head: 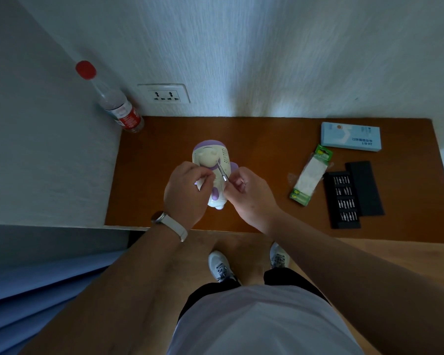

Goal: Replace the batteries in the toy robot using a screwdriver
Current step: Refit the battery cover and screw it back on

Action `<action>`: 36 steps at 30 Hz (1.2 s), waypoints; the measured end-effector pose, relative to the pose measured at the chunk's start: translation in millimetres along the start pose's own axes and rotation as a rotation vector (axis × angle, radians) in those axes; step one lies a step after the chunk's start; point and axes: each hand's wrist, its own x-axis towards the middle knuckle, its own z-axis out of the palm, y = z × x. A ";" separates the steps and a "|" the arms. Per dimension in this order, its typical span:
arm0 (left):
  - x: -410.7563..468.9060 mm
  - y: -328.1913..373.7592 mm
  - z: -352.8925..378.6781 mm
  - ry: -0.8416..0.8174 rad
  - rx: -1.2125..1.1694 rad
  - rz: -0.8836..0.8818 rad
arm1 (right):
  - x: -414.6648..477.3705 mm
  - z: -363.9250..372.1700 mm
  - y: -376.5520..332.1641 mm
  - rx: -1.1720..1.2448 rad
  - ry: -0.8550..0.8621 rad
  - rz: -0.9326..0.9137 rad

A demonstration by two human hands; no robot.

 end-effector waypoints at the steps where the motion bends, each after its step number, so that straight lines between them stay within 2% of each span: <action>1: 0.4 0.1 -0.9 0.006 0.013 0.013 | 0.1 0.0 0.3 -0.002 0.000 -0.001; 13: -10.2 6.3 3.5 0.122 0.072 0.052 | 0.3 0.2 2.8 0.005 0.014 0.021; 19: -9.0 0.6 2.9 0.127 0.153 0.169 | -1.2 3.4 6.3 -0.026 0.011 0.050; 24: -5.5 -4.3 3.4 0.094 0.131 0.208 | 1.0 2.0 4.7 -0.041 0.009 0.055; 30: -6.6 -6.0 4.5 0.052 -0.054 0.109 | 1.6 1.0 3.6 -0.026 0.013 0.054; 36: -9.4 -5.7 4.8 0.067 -0.119 0.043 | 0.9 1.5 5.9 -0.032 0.023 0.055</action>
